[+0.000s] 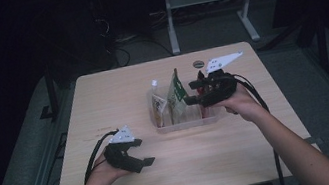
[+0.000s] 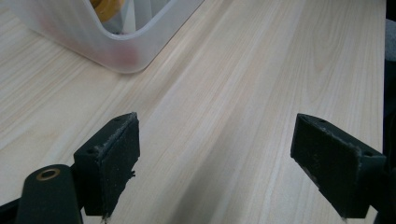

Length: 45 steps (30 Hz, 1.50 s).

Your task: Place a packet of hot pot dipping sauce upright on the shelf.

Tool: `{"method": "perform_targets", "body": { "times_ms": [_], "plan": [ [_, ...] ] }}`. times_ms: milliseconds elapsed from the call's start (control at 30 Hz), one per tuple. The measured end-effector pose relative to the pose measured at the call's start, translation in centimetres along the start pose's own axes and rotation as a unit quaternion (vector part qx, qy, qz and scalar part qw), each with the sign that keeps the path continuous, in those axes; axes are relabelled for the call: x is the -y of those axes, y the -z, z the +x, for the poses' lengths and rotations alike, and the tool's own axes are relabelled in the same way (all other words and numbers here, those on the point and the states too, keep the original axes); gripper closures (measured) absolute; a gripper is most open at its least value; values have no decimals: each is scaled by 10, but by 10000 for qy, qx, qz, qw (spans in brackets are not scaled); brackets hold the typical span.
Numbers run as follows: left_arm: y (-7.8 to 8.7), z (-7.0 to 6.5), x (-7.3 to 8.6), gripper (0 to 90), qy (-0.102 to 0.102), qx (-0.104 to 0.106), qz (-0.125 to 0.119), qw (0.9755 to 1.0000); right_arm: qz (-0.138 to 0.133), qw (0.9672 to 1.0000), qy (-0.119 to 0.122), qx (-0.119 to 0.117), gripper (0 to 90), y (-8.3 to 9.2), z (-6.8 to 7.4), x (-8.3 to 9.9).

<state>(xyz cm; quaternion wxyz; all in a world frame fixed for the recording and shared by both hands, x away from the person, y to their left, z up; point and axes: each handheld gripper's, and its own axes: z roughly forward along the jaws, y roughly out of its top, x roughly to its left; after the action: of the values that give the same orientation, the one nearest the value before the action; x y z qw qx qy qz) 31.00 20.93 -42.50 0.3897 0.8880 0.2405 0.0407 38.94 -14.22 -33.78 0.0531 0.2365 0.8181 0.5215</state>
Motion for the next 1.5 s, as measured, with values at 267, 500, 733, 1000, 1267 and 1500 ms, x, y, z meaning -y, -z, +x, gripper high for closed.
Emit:
{"method": "perform_targets", "body": {
  "times_ms": [267, 500, 733, 1000, 1267, 1500],
  "plan": [
    [3, -2, 1, 152, 9, -31, 38, 10000, 77, 9999, 85, 83, 263, 15, 11, 12],
    [6, -6, 1, 152, -76, -26, 118, 9999, 142, 9995, 229, 162, 256, 29, 21, 30],
    [12, -12, 6, 153, -165, -39, 287, 9994, 262, 9991, 260, 201, 254, 44, 31, 51],
    [16, -17, 19, 153, -159, -105, 552, 9983, 601, 9975, 164, 320, 247, 51, 33, 87],
    [17, -22, 37, 153, -120, -156, 794, 9966, 1021, 9936, 21, 484, 238, 56, 30, 122],
    [12, -23, 47, 154, -205, -178, 1104, 9935, 1678, 9822, 232, 813, 220, 53, 33, 151]
  ]
}}
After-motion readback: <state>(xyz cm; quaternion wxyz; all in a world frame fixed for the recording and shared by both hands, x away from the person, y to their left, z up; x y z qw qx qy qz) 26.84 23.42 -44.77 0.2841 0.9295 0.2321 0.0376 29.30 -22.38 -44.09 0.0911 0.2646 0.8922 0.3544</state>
